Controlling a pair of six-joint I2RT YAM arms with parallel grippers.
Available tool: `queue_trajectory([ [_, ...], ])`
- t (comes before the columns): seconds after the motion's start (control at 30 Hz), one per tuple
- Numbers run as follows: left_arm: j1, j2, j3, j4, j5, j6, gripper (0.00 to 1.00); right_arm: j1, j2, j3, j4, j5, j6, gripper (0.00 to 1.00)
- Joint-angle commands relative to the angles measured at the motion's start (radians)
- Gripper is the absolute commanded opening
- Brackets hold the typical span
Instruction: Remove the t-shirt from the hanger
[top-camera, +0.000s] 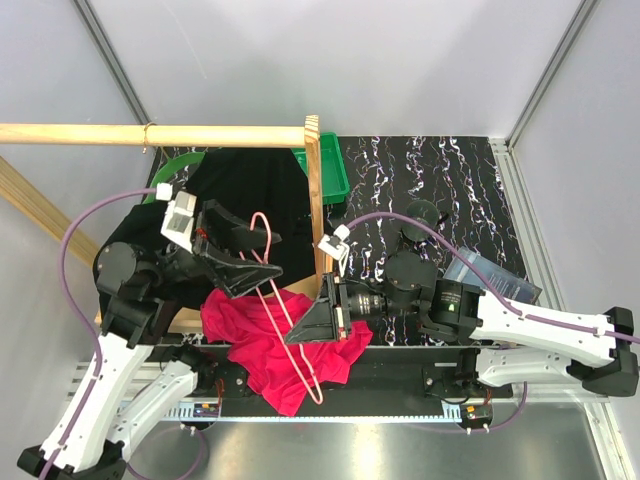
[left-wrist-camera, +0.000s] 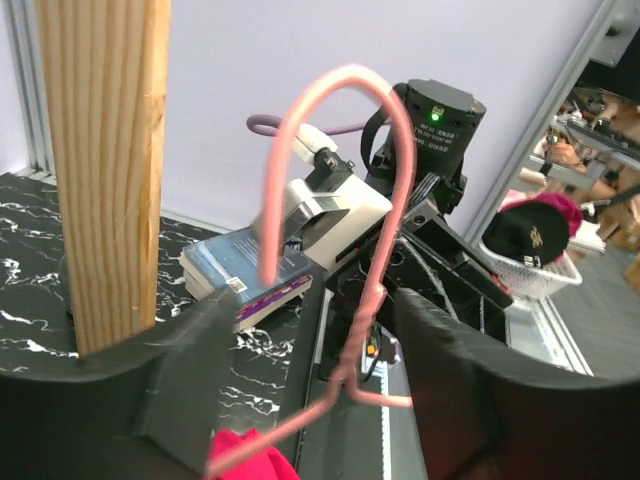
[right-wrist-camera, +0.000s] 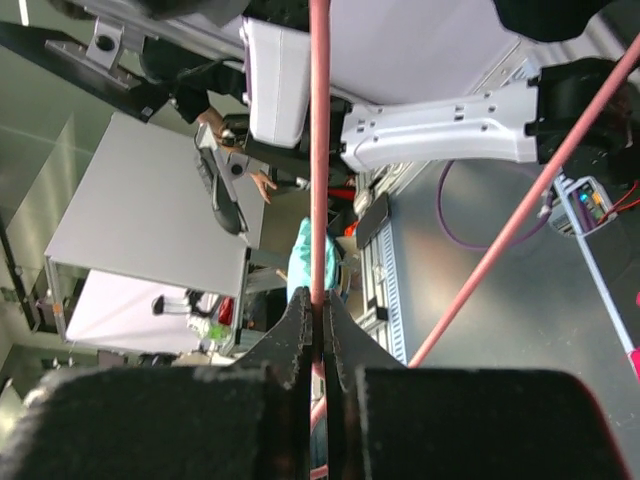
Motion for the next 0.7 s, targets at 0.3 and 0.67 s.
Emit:
queue_trajectory([
  [0.3, 0.0, -0.33, 0.096, -0.53, -0.489, 0.088, 0.93, 0.01, -0.03, 0.147, -0.077, 0.2, -0.117, 0.0],
  [0.67, 0.0, -0.482, 0.043, -0.722, -0.573, 0.037, 0.93, 0.008, 0.07, 0.441, -0.284, 0.493, -0.223, 0.0],
])
